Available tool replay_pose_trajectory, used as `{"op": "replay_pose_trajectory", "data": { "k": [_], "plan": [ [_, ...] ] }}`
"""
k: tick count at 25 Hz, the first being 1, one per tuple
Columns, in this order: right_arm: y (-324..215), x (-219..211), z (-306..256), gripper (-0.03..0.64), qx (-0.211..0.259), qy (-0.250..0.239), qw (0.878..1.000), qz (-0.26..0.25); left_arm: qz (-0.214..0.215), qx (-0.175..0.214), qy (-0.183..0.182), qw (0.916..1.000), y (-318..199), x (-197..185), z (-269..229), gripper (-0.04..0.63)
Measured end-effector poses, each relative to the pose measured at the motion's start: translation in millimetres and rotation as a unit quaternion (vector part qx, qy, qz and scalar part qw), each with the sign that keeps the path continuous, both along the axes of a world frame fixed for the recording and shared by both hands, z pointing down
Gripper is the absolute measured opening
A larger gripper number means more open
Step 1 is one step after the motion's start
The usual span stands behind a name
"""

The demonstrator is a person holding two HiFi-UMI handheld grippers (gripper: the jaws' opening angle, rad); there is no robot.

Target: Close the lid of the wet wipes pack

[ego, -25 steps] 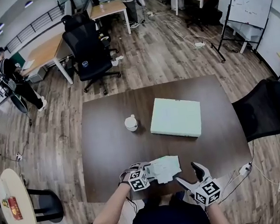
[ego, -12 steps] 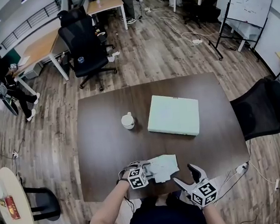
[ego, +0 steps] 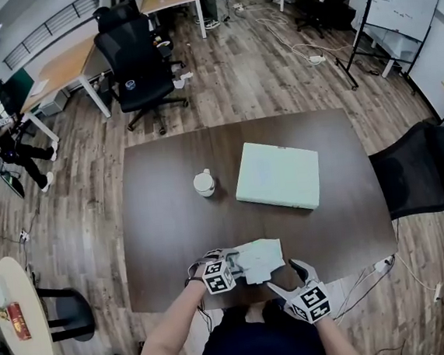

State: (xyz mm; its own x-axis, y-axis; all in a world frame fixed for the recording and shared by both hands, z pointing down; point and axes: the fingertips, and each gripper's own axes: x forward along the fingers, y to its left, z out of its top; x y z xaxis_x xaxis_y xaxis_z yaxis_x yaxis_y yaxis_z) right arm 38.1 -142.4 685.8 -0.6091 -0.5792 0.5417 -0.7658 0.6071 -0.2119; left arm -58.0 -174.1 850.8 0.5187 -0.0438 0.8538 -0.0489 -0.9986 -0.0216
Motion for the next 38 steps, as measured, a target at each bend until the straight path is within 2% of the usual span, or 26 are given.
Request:
{"op": "replay_pose_trajectory", "data": {
  "k": [3, 5, 8, 12, 15, 20, 26, 32, 38],
  "plan": [
    [4.4, -11.9, 25.0, 0.383, 0.006, 0.048, 0.998, -0.046, -0.004, 0.0, -0.001, 1.0, -0.8, 0.9, 2.1, 0.301],
    [7.0, -20.3, 40.3, 0.383, 0.025, 0.093, 0.991, -0.088, -0.006, -0.002, 0.0, 1.0, -0.9, 1.4, 2.5, 0.299],
    [10.7, -34.5, 59.4, 0.356, 0.049, 0.15, 0.976, -0.148, -0.009, -0.003, -0.002, 1.0, -1.4, -0.2, 2.1, 0.298],
    [21.7, -45.8, 92.4, 0.36, 0.048, 0.207, 0.953, -0.215, -0.01, -0.005, -0.005, 0.9999, -0.4, -1.3, 2.5, 0.296],
    [24.4, -45.8, 111.8, 0.362, 0.051, 0.245, 0.937, -0.243, -0.01, -0.009, -0.011, 0.9998, -0.6, -0.2, 1.5, 0.296],
    [27.0, -43.0, 136.2, 0.365, 0.042, 0.274, 0.925, -0.258, -0.01, -0.012, -0.02, 0.9997, -0.2, 0.7, 1.9, 0.296],
    [22.4, -39.6, 153.4, 0.362, 0.031, 0.298, 0.92, -0.252, -0.01, -0.015, -0.027, 0.9995, -1.6, -0.3, 2.7, 0.296],
    [16.7, -36.5, 159.2, 0.339, 0.032, 0.308, 0.922, -0.232, -0.009, -0.016, -0.027, 0.9995, -2.0, 1.9, 2.8, 0.296],
    [14.3, -31.8, 152.9, 0.354, 0.026, 0.295, 0.93, -0.22, -0.009, -0.017, -0.026, 0.9995, -3.1, 3.7, 3.2, 0.295]
  ]
}}
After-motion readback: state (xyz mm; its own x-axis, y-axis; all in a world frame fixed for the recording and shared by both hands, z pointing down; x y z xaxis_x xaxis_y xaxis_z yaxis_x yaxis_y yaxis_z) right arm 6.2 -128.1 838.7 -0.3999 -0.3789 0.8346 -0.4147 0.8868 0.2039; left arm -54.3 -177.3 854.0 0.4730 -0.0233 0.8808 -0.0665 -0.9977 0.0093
